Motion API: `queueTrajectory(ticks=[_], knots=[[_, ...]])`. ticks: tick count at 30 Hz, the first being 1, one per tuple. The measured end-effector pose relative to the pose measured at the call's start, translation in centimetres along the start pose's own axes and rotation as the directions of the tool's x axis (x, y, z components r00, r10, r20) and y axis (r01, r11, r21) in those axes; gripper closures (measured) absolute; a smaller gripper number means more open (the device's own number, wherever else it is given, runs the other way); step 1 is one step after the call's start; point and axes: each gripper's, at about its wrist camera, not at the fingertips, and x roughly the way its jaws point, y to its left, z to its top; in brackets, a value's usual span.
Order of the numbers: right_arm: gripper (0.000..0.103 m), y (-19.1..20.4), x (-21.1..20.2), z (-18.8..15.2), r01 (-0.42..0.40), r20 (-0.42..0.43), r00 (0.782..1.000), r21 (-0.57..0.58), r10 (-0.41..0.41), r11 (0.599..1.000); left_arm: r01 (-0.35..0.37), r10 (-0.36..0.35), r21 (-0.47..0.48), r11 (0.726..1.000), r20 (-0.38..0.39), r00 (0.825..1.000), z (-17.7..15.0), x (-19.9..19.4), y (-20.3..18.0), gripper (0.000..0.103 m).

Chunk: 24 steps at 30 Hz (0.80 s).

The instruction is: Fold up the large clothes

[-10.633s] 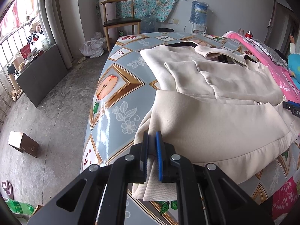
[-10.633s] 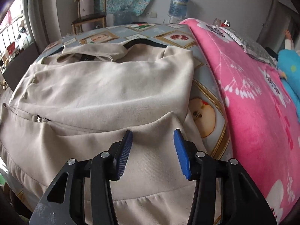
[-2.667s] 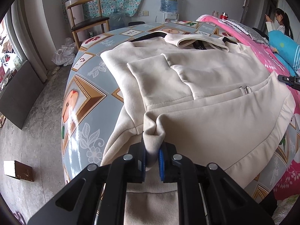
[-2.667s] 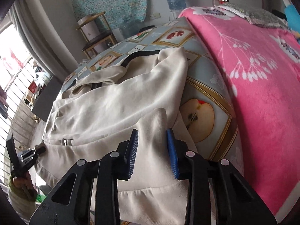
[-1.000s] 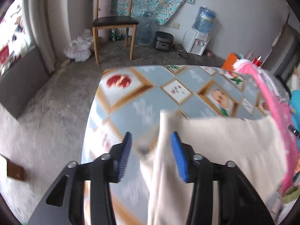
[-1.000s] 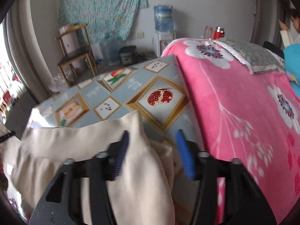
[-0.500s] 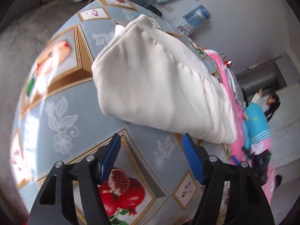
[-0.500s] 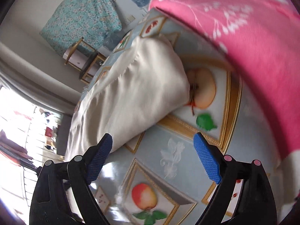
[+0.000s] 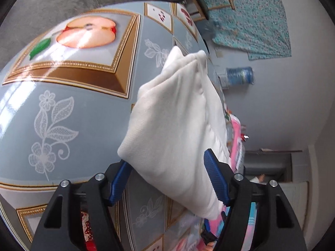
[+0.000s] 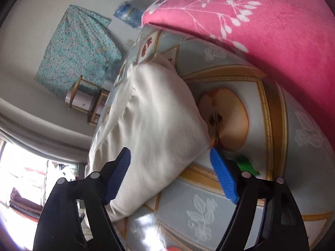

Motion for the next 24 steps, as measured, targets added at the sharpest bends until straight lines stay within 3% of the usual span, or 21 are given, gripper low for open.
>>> queueTrajectory(ticks=[3, 6, 9, 10, 12, 16, 20, 22, 24], knots=[[0.035, 1.2, 1.0, -0.3, 0.064, 0.073, 0.995, -0.015, -0.063, 0.998, -0.156, 0.146, 0.097, 0.983, 0.097, 0.984, -0.7, 0.6, -1.8, 0.056], [0.048, 2.0, 1.2, -1.0, 0.155, 0.145, 0.979, -0.055, -0.146, 0.986, -0.288, 0.239, 0.23, 0.93, 0.217, 0.946, -2.3, 1.4, -3.5, 0.068], [0.071, 3.1, 1.8, -1.2, 0.264, 0.2, 0.952, -0.15, -0.233, 0.953, -0.391, 0.254, 0.411, 0.824, 0.348, 0.902, -4.4, 1.7, -5.5, 0.084], [0.078, 3.8, 1.8, -1.2, 0.285, 0.215, 0.946, -0.199, -0.242, 0.938, -0.421, 0.242, 0.471, 0.775, 0.394, 0.887, -5.3, 1.6, -6.4, 0.086], [0.083, 4.6, 1.1, -1.3, 0.292, 0.232, 0.945, -0.27, -0.232, 0.917, -0.45, 0.206, 0.546, 0.707, 0.45, 0.869, -6.3, 1.1, -7.7, 0.088], [0.085, 5.2, -1.0, -1.1, 0.258, 0.242, 0.953, -0.33, -0.183, 0.908, -0.426, 0.143, 0.611, 0.667, 0.456, 0.879, -7.5, -0.7, -9.0, 0.089], [0.085, 4.1, -4.0, -1.7, 0.2, 0.214, 0.968, -0.344, -0.13, 0.918, -0.396, 0.127, 0.667, 0.631, 0.414, 0.901, -9.1, -3.6, -8.4, 0.089], [0.085, 3.2, -5.5, -2.8, 0.176, 0.191, 0.975, -0.347, -0.114, 0.921, -0.371, 0.135, 0.679, 0.633, 0.375, 0.917, -10.0, -5.6, -7.0, 0.089], [0.085, 1.9, -7.2, -4.1, 0.159, 0.158, 0.981, -0.332, -0.111, 0.93, -0.337, 0.146, 0.679, 0.652, 0.324, 0.935, -11.2, -7.5, -5.5, 0.088]])
